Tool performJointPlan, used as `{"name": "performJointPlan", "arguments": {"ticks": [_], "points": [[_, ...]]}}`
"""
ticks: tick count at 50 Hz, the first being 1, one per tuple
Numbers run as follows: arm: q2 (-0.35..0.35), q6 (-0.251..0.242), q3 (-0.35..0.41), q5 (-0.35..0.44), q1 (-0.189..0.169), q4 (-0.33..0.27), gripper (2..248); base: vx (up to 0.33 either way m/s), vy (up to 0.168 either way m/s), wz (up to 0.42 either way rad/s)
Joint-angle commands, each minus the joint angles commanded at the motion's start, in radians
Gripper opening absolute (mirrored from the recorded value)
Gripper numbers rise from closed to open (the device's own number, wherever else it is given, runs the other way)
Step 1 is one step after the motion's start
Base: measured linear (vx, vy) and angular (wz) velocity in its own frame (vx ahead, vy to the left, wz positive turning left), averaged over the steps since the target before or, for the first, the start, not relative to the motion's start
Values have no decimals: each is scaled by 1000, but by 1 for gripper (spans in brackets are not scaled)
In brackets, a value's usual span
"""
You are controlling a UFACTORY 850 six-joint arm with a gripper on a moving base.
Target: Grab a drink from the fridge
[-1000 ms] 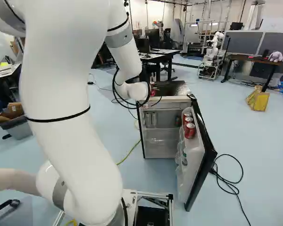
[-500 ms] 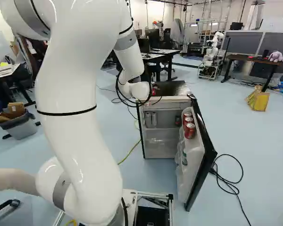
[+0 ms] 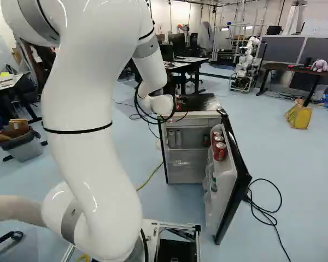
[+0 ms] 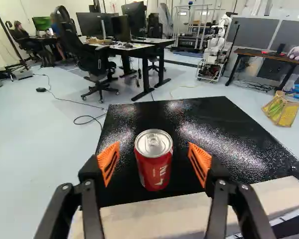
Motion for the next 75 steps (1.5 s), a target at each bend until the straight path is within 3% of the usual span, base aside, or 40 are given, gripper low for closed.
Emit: {"name": "performJointPlan", "arguments": {"ticks": [1, 6, 7, 34, 58, 75], "points": [[0, 0, 0, 0, 0, 0, 209, 0, 0, 0], [0, 0, 0, 0, 0, 0, 209, 0, 0, 0], [0, 0, 0, 0, 0, 0, 244, 0, 0, 0], [38, 0, 45, 0, 5, 0, 247, 0, 0, 0], [143, 0, 166, 0, 7, 0, 247, 0, 0, 0], [241, 0, 252, 0, -18, 0, 247, 0, 0, 0]]}}
